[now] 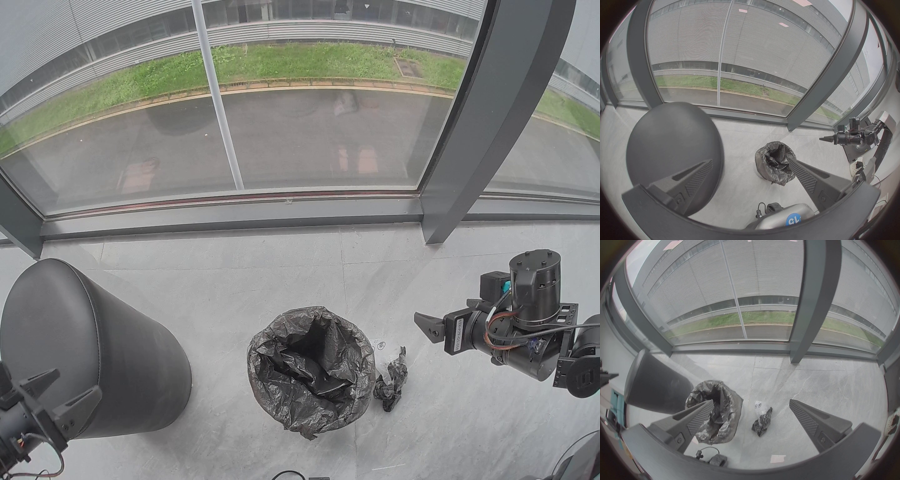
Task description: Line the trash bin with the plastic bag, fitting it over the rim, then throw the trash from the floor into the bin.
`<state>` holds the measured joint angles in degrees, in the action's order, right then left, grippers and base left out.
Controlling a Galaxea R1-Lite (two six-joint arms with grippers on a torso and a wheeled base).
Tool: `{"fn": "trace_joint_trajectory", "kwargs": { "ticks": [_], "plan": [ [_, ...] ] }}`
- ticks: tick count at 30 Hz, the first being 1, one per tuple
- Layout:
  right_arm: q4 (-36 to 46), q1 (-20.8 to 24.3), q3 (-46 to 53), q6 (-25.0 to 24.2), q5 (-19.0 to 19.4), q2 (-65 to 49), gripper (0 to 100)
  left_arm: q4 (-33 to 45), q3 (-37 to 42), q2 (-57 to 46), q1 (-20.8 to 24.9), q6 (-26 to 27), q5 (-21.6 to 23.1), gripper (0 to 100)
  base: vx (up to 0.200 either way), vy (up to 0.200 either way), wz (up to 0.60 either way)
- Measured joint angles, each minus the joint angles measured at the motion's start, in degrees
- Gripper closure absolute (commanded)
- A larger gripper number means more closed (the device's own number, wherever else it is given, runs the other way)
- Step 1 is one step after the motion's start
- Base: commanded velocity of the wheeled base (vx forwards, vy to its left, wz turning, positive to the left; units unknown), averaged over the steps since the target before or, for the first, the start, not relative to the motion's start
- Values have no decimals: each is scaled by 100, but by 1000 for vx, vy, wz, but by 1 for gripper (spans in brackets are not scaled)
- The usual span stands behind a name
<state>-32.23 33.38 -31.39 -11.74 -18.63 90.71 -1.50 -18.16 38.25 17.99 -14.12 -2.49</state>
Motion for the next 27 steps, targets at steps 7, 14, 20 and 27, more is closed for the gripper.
{"fn": "trace_joint_trajectory", "kwargs": {
  "ticks": [7, 14, 20, 27],
  "plan": [
    [-1182, -299, 168, -123, 23, 614, 0, 740, 444, -1412, -157, -127, -539, 0, 0, 0, 0],
    [-1673, -375, 215, -112, 27, 1185, 0, 941, 828, -2111, -386, -143, -1445, 0, 0, 0, 0],
    [-1971, -384, 201, -88, 29, 1543, 0, 1020, 1040, -2643, -777, 9, -1888, 0, 0, 0, 0],
    [-2108, -424, 52, -27, 29, 1891, 0, 429, 1436, -3101, -1133, 777, -2374, 0, 0, 0, 0]
  ]
}}
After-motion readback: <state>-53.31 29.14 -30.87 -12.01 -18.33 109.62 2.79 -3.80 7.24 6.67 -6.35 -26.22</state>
